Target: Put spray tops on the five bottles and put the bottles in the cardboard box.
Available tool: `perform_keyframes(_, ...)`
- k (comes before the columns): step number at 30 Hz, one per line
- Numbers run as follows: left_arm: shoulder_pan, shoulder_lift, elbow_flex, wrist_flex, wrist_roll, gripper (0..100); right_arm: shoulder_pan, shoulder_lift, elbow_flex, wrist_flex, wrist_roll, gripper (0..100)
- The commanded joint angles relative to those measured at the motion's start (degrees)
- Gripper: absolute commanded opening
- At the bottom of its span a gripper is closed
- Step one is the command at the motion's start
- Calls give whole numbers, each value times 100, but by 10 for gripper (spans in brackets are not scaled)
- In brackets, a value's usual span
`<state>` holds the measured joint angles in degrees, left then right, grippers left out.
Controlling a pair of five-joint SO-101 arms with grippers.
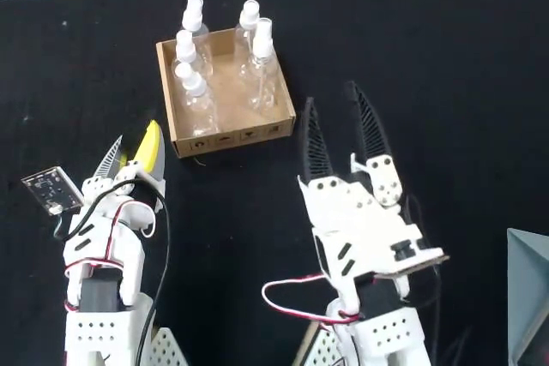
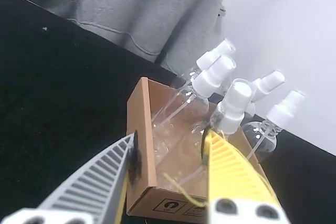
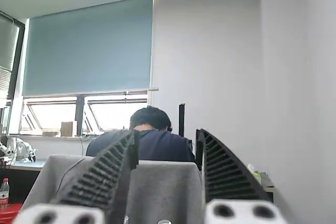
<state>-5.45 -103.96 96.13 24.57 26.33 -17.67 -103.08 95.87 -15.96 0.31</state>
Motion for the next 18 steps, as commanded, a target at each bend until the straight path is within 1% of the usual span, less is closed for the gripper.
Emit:
perform_keyframes(1,13,-9,127,-114,9,198,53,-602,-75,369,-44,127)
perform_keyframes(7,13,-9,127,-26,9,198,62,-558,-119,360,-18,127)
perform_keyframes(18,13,-18,127,-9,9,198,88,-558,-646,387,0,127)
